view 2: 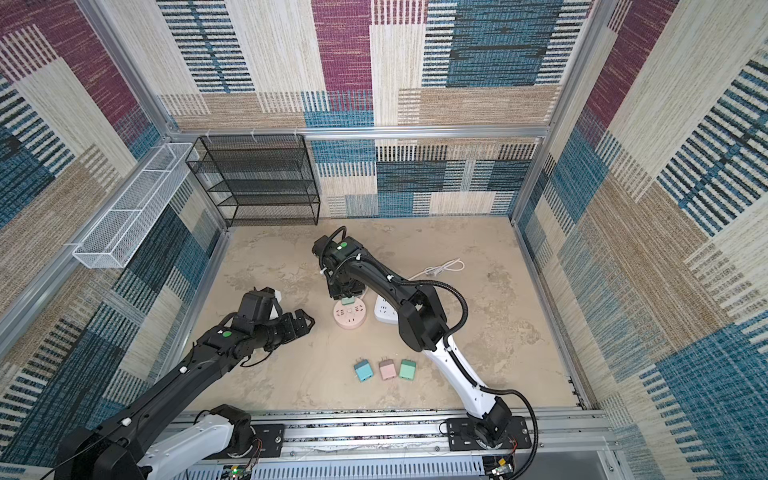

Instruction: Insert the plug

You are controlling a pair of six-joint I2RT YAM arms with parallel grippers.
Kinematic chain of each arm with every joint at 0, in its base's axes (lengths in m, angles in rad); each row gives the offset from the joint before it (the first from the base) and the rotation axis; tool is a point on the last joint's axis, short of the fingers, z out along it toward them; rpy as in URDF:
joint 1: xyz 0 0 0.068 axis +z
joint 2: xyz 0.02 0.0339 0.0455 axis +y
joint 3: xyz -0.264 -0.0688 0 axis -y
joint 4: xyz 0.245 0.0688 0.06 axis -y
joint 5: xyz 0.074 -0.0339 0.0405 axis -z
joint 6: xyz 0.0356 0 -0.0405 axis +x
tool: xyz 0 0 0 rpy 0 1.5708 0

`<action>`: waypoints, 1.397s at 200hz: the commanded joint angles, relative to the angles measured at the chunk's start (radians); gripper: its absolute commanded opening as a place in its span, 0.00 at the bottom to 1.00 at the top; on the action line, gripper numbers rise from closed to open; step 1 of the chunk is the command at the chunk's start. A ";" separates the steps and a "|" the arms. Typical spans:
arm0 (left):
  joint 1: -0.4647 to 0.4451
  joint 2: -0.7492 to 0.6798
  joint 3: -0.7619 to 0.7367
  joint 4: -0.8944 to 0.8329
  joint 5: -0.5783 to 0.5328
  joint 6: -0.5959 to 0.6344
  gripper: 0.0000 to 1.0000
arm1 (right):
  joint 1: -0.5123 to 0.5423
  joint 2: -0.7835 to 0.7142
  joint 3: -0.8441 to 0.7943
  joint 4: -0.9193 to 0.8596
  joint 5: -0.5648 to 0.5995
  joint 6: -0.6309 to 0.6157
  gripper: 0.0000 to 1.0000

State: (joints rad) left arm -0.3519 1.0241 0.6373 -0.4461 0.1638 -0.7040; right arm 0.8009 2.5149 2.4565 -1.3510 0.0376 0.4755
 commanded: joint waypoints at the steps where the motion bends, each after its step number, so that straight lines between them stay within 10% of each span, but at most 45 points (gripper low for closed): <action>1: 0.001 0.002 -0.005 0.024 0.011 -0.008 0.95 | 0.000 0.052 -0.014 0.011 -0.021 -0.024 0.00; 181: 0.001 -0.004 -0.010 0.012 -0.023 -0.014 0.95 | -0.003 -0.070 -0.134 0.089 0.147 0.055 0.00; 279: -0.002 0.003 -0.002 0.003 -0.034 -0.011 0.95 | 0.013 -0.271 -0.463 0.329 0.102 0.124 0.35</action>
State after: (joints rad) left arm -0.3538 1.0382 0.6304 -0.4393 0.1371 -0.7055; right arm 0.8078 2.2749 2.0266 -1.0878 0.1383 0.5674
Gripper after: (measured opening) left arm 0.948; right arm 0.428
